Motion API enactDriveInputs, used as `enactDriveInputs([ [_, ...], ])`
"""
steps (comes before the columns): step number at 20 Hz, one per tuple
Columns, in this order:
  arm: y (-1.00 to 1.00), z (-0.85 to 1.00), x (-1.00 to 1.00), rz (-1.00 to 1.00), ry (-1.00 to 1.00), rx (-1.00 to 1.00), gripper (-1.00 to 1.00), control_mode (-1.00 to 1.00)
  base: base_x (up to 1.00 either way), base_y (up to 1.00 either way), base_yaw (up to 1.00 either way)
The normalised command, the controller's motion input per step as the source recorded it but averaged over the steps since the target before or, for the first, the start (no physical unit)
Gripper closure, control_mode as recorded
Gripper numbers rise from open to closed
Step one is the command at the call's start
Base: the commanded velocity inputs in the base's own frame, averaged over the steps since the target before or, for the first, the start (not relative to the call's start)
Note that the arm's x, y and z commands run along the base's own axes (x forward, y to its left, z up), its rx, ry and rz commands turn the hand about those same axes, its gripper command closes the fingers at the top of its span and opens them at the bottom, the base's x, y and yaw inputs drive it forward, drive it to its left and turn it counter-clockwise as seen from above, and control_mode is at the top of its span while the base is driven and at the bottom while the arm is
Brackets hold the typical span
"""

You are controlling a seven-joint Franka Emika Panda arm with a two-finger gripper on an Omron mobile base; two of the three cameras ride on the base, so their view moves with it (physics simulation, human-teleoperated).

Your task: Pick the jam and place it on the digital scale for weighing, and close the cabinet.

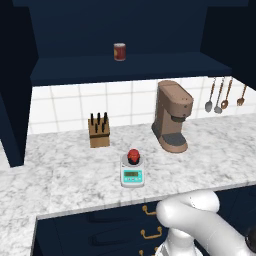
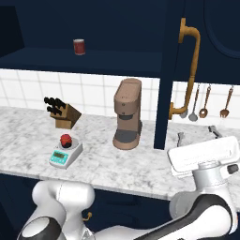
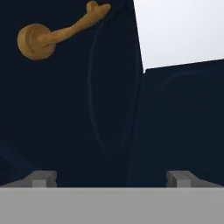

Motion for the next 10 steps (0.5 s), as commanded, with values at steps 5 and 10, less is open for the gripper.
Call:
enactDriveInputs([
  [5,0.11,0.72,-0.4,0.0,-0.01,0.0,-1.0,-1.0,0.0,0.0,0.0],
  [10,0.94,0.6,0.02,0.03,0.0,-0.17,-1.0,-1.0,0.0,0.0,0.0],
])
